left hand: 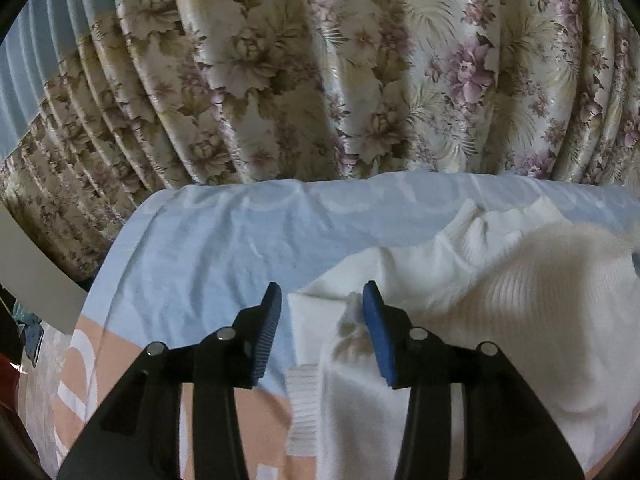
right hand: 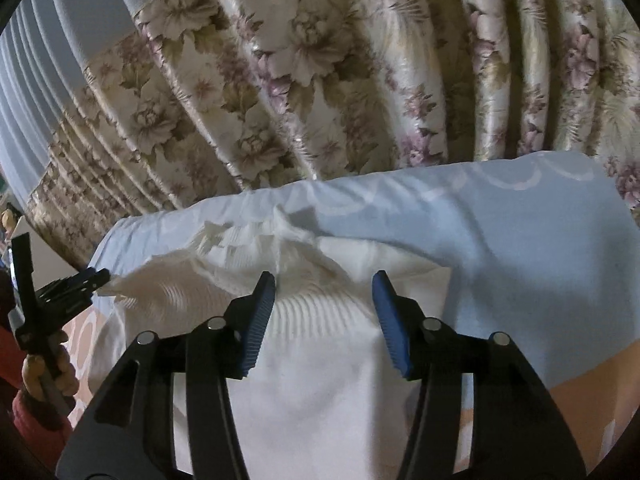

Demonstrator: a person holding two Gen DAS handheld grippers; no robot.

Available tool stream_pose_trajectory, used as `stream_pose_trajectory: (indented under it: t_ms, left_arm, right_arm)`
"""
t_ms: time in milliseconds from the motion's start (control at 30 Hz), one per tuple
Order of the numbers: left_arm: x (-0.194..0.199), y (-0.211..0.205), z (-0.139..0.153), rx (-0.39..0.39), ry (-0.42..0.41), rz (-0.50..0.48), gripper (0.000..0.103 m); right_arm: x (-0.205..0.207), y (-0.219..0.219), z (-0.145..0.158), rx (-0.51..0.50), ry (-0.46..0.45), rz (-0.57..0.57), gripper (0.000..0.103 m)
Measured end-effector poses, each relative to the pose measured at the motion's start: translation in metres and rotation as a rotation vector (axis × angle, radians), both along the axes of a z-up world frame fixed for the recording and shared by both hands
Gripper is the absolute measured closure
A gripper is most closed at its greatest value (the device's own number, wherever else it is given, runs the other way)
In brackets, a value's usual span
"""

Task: Fold small clothes

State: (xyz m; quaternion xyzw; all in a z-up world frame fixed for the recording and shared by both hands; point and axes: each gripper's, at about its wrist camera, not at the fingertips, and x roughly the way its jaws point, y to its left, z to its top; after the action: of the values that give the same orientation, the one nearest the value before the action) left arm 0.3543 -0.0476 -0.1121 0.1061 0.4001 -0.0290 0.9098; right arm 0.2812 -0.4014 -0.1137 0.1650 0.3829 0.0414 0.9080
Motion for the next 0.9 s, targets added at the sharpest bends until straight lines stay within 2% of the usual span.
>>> stream_pose_trajectory:
  t_ms: [233,367,500,533,567,733,900]
  left_arm:
    - [-0.035,0.025,-0.008,-0.001,0.053,0.02,0.052]
    - [-0.062,0.029,-0.022,0.007,0.102,0.007,0.051]
    - [-0.071,0.023,-0.031,0.029,0.114,-0.008,0.051]
    - [-0.072,0.022,-0.032,0.03,0.113,-0.008,0.051]
    - [-0.072,0.021,-0.032,0.028,0.113,-0.008,0.051]
    - [-0.073,0.02,-0.032,0.029,0.113,-0.008,0.051]
    - [-0.075,0.026,-0.028,-0.004,0.126,0.005,0.05]
  right_arm:
    - [-0.028,-0.014,-0.009,-0.049,0.046,-0.046,0.048]
    - [-0.055,-0.009,-0.019,-0.045,0.09,-0.021,0.048]
    - [-0.064,0.001,-0.031,-0.068,0.132,-0.006,0.048]
    - [-0.064,0.003,-0.034,-0.066,0.145,-0.008,0.063]
    - [-0.064,0.003,-0.036,-0.065,0.153,-0.011,0.094]
    - [-0.08,0.008,-0.029,-0.16,0.12,-0.065,0.096]
    - [-0.088,0.001,-0.044,-0.106,0.143,-0.06,0.092]
